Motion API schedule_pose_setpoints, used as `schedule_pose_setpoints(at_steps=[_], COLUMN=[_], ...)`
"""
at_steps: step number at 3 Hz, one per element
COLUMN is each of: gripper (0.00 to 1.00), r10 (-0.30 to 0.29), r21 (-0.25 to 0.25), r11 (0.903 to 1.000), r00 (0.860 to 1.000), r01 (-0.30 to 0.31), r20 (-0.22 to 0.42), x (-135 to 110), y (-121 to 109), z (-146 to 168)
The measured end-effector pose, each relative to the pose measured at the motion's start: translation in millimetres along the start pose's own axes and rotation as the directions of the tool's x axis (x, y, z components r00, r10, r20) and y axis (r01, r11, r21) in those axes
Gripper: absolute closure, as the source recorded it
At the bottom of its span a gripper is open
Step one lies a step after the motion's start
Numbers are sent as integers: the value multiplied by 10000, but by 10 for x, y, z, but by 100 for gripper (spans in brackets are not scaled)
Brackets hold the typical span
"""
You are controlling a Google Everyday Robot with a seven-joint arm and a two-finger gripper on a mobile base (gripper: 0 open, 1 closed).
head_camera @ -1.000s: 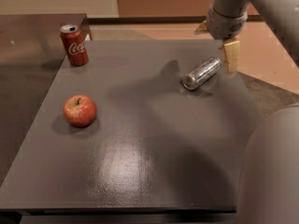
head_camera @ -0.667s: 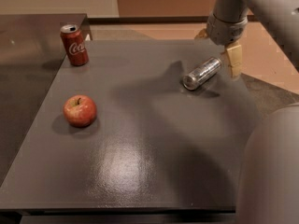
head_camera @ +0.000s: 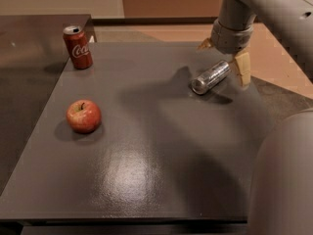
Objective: Place redbull can upright
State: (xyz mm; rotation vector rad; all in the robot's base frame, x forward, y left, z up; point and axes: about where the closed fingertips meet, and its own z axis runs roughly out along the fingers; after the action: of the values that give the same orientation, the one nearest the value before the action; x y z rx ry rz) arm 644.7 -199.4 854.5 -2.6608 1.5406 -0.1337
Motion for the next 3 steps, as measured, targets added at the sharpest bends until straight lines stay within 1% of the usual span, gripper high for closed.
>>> schedule_pose_setpoints(at_steps=[1,2,3], gripper=[17,40,63], r10=[-266,-424,-464], r21=[-41,-55,66], r11=[9996,9991,9989], r00=[9995,9986,9982], r01=[267,426,461], r20=[188,323,375], x=[-90,-126,-115], y=[7,26,29], z=[80,112,72])
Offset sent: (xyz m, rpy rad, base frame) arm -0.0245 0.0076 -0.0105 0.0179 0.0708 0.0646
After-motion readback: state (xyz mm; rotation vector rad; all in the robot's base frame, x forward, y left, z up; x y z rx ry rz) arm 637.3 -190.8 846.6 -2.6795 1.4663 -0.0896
